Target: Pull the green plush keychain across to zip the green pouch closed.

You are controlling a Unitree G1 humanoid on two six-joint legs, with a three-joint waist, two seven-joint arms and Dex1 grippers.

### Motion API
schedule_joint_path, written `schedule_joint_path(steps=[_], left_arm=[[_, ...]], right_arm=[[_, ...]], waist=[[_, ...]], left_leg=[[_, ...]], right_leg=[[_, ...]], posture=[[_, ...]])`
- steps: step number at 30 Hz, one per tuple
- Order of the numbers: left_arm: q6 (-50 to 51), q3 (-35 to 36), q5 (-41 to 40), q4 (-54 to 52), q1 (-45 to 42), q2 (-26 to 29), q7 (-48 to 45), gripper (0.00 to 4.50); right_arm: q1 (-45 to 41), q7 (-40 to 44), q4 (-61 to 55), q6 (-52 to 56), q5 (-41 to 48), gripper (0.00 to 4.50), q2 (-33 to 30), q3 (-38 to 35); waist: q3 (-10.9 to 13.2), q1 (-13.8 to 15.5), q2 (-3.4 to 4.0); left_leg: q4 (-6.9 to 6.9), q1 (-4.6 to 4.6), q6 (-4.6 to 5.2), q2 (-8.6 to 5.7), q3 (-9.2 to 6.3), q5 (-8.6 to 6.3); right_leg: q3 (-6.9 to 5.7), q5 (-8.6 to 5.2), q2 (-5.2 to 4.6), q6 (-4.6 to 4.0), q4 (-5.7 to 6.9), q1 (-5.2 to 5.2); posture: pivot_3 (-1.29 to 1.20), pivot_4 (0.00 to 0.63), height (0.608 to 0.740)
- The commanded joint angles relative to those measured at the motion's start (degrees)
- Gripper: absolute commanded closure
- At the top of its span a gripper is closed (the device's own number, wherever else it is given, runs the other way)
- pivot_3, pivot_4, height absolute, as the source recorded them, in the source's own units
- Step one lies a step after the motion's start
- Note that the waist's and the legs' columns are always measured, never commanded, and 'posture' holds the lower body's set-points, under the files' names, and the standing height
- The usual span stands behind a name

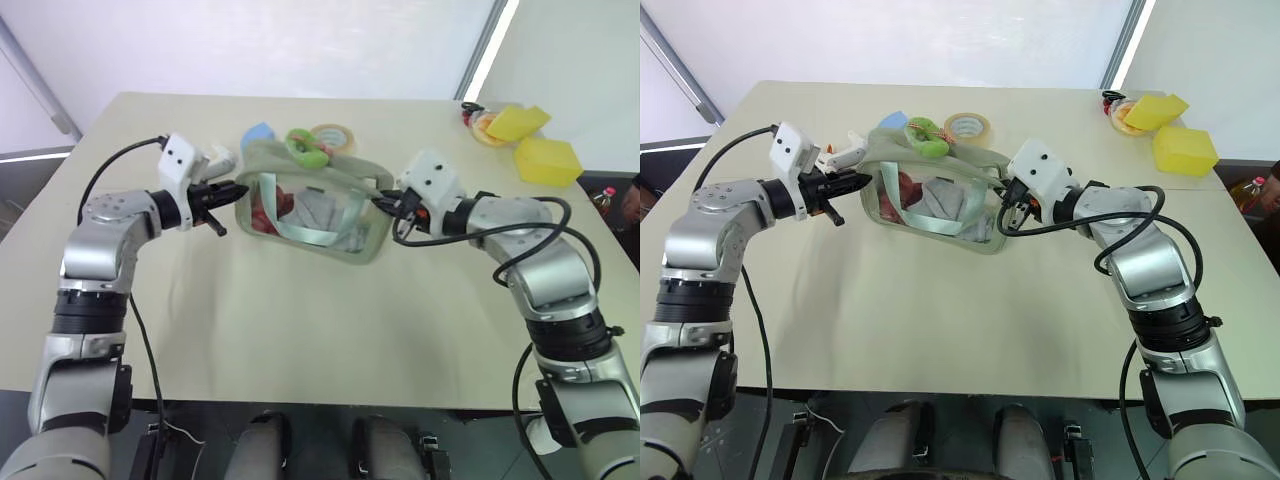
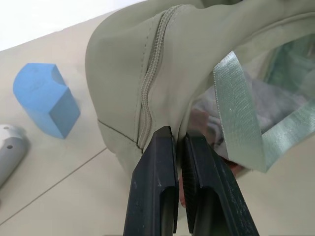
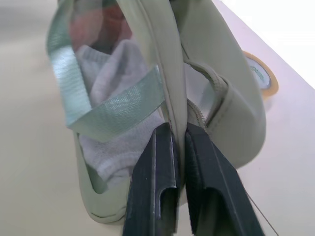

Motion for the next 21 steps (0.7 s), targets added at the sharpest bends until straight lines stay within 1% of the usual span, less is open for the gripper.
schedule_joint_path(steps=[1, 3, 4, 6, 8, 10, 12, 14, 17, 21], left_arm=[[0.7, 0.1, -1.5, -3.6, 1.2, 0.7, -0.9, 4.5], [1.0, 0.2, -1.9, -4.3, 1.7, 0.9, -0.8, 4.5], [1.0, 0.2, -1.9, -4.4, 1.9, 1.0, -0.8, 4.5], [1.1, 0.1, -1.9, -4.9, 2.3, 1.4, -0.8, 4.5], [1.5, 0.4, -2.1, -5.2, 2.6, 1.7, -0.6, 4.5], [1.4, 0.4, -2.2, -5.0, 2.7, 1.9, -0.6, 4.5], [1.2, 0.1, -2.2, -4.9, 2.5, 1.9, -0.6, 4.5], [1.1, -0.2, -2.2, -5.0, 2.4, 1.8, -0.4, 4.5], [1.2, -0.3, -2.3, -5.2, 2.2, 1.7, 0.0, 4.5], [1.3, -0.3, -2.5, -5.6, 2.2, 1.8, 0.2, 4.5]], right_arm=[[-2.2, 1.8, -0.3, 0.6, 1.3, 2.37, -2.7, -2.5], [-4.1, 2.4, 0.0, 1.5, 2.7, 1.37, -3.2, -3.9], [-5.0, 2.7, 0.0, 2.0, 3.6, 1.37, -3.3, -4.6], [-9.7, 0.9, 1.8, 2.9, 5.8, 1.37, -0.8, -6.8], [-13.1, 0.1, 2.6, 3.2, 7.8, 1.37, 2.4, -7.2], [-15.2, -0.6, 3.4, 2.9, 8.7, 1.37, 6.0, -6.0], [-17.7, -2.1, 6.4, 0.6, 7.2, 1.37, 10.8, -2.5], [-19.0, -2.7, 9.1, -1.7, 5.4, 1.37, 13.6, 0.3], [-20.7, -3.2, 14.0, -4.9, 3.5, 1.37, 15.9, 2.2], [-21.9, -2.2, 18.1, -8.5, 1.6, 1.37, 16.3, 4.1]], waist=[[0.0, 0.2, 0.0], [0.0, 0.2, 0.0], [0.0, 0.1, 0.0], [0.0, -0.1, 0.01], [0.0, -0.3, 0.02], [0.0, -0.4, 0.02], [0.0, -0.5, 0.03], [0.0, -0.5, 0.04], [0.0, -0.3, 0.04], [0.0, -0.3, 0.04]], left_leg=[[0.0, -0.01, 0.0, 0.0, 0.0, 0.0], [0.02, -0.02, 0.0, -0.01, 0.0, 0.0], [0.01, -0.02, 0.0, -0.02, -0.01, 0.0], [0.0, -0.01, 0.01, -0.01, -0.02, 0.0], [-0.03, -0.01, 0.0, 0.0, -0.02, 0.0], [-0.07, -0.01, 0.0, 0.02, -0.02, 0.0], [-0.07, 0.02, 0.0, 0.03, -0.02, 0.0], [-0.05, 0.03, 0.0, 0.03, 0.0, 0.0], [-0.05, 0.01, -0.01, 0.01, 0.0, 0.0], [-0.03, -0.03, -0.01, -0.02, 0.0, 0.0]], right_leg=[[0.0, 0.0, 0.0, 0.0, -0.01, 0.0], [0.0, 0.0, -0.03, 0.0, -0.02, 0.03], [0.01, 0.0, -0.04, 0.0, -0.04, 0.02], [0.0, 0.0, -0.03, 0.0, -0.03, 0.01], [0.01, 0.0, -0.02, 0.0, -0.02, -0.03], [0.02, 0.0, -0.01, 0.0, -0.02, -0.07], [0.02, 0.0, 0.01, 0.0, 0.0, -0.06], [0.03, 0.0, 0.01, 0.0, 0.03, -0.05], [0.03, 0.0, 0.01, 0.0, 0.04, -0.06], [0.03, 0.0, -0.02, 0.0, 0.03, -0.06]], posture=[[0.0, 0.15, 0.74], [0.0, 0.15, 0.74], [0.0, 0.15, 0.74], [0.0, 0.15, 0.74], [0.0, 0.15, 0.74], [0.0, 0.15, 0.74], [0.0, 0.15, 0.74], [0.0, 0.15, 0.74], [0.0, 0.15, 0.74], [0.0, 0.15, 0.74]])
